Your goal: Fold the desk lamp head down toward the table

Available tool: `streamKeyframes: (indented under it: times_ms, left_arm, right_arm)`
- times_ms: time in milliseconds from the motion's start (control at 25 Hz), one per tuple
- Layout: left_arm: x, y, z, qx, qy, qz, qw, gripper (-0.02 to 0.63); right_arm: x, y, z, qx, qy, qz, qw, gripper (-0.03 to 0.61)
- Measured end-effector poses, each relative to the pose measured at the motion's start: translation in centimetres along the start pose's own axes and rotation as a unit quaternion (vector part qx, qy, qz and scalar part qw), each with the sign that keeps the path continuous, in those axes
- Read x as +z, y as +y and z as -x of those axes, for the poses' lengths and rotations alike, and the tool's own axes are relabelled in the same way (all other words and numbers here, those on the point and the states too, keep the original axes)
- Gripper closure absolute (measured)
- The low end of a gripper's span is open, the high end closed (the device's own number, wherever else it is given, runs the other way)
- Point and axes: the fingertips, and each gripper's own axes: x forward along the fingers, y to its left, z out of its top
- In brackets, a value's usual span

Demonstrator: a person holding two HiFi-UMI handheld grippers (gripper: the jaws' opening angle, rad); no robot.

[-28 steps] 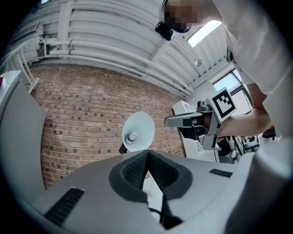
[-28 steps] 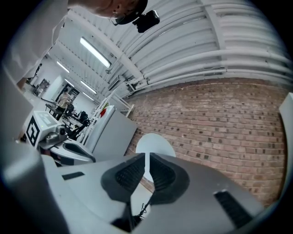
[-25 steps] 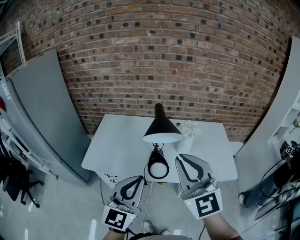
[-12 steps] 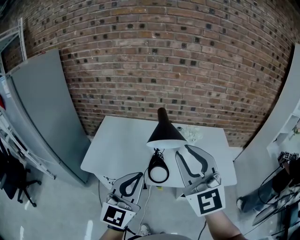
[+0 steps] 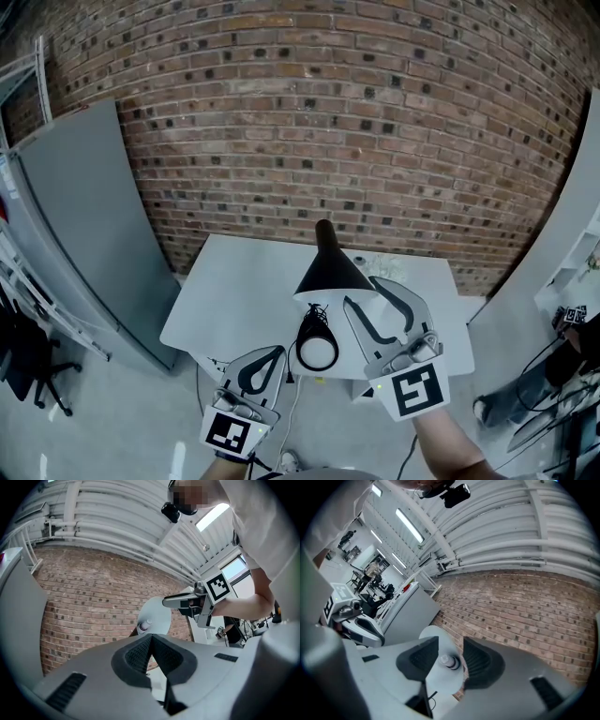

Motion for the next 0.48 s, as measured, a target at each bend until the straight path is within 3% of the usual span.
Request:
streamKeyframes:
  times_ms: [120,480]
  left_arm:
    - [-0.1,0.3,0.0,0.005,0.001,0.005,1.0000,0.606]
    - [-0.4,0.6,0.3,0.010,0.004,0.009,0.9999,0.606]
  right_arm:
    - [0.2,0.4,-0.6,0.015,-0.003,0.017,1.000,0.418]
    - [-1.4,2.2,0.1,0.031,0.007,0.002,0.999,0.410]
